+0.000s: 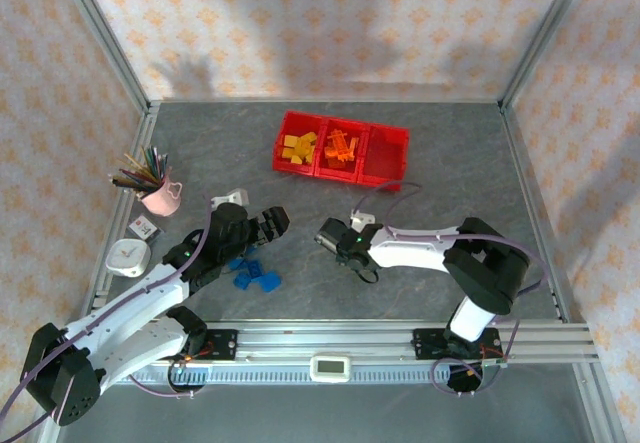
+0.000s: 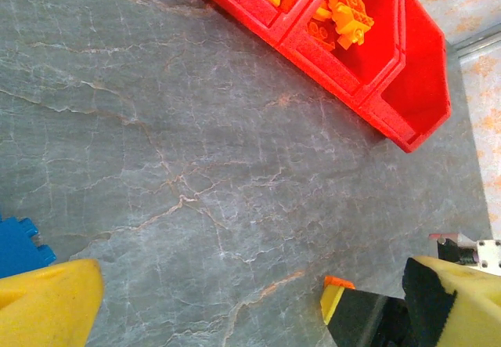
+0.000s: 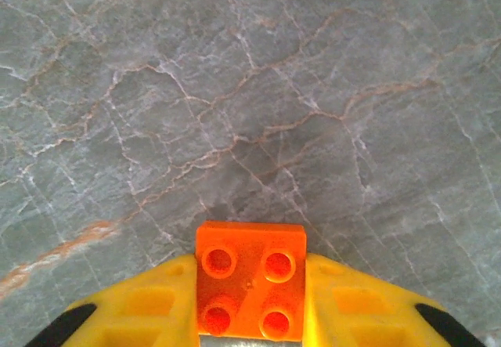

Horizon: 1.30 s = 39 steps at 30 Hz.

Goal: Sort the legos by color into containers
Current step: Pick up the lego from the bottom-center of the table, then place the lego in the container.

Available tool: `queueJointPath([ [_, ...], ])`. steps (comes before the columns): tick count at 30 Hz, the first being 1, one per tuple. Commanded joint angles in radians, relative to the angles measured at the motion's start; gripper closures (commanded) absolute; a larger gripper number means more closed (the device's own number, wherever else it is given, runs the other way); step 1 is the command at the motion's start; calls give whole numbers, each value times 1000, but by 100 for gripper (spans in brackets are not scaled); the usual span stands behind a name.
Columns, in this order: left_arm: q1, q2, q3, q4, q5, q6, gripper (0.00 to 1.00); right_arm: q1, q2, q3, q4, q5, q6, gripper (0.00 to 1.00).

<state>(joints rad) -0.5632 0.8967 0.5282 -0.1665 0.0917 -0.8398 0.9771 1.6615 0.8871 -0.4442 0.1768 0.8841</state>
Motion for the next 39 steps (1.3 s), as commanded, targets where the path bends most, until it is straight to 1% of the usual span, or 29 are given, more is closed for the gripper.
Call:
queueJointPath([
  [1, -3, -7, 15, 7, -32, 10, 1, 2, 0, 50, -7, 65, -44, 71],
  [6, 0, -6, 58, -8, -57, 34, 1, -29, -31, 140, -29, 119, -144, 71],
  [11, 22, 25, 118, -10, -70, 60, 1, -126, 4, 251, 19, 135, -291, 71],
  [16, 59, 84, 169, 30, -56, 64, 1, -233, 119, 421, 93, 94, -439, 70],
  [20, 87, 151, 212, 64, -33, 69, 1, -297, 240, 569, 117, 89, -516, 70],
  [24, 107, 217, 249, 89, -20, 71, 1, -352, 380, 745, 94, 82, -570, 69],
  [29, 121, 255, 262, 117, -7, 65, 1, -400, 495, 896, 84, 68, -604, 68],
  [32, 126, 263, 259, 128, -2, 64, 1, -426, 552, 976, 65, 31, -618, 59],
  [34, 133, 266, 261, 129, 6, 65, 1, -428, 577, 1028, 44, 33, -638, 56],
  [35, 135, 266, 262, 128, 9, 65, 1, -428, 582, 1046, 34, 26, -646, 52],
  [36, 137, 266, 260, 127, 11, 67, 1, -428, 579, 1057, 29, 16, -653, 48],
  [37, 139, 264, 260, 125, 12, 67, 1, -428, 570, 1055, 30, 3, -656, 46],
  [39, 143, 255, 257, 124, 13, 68, 1, -426, 531, 1023, 46, -33, -659, 45],
])
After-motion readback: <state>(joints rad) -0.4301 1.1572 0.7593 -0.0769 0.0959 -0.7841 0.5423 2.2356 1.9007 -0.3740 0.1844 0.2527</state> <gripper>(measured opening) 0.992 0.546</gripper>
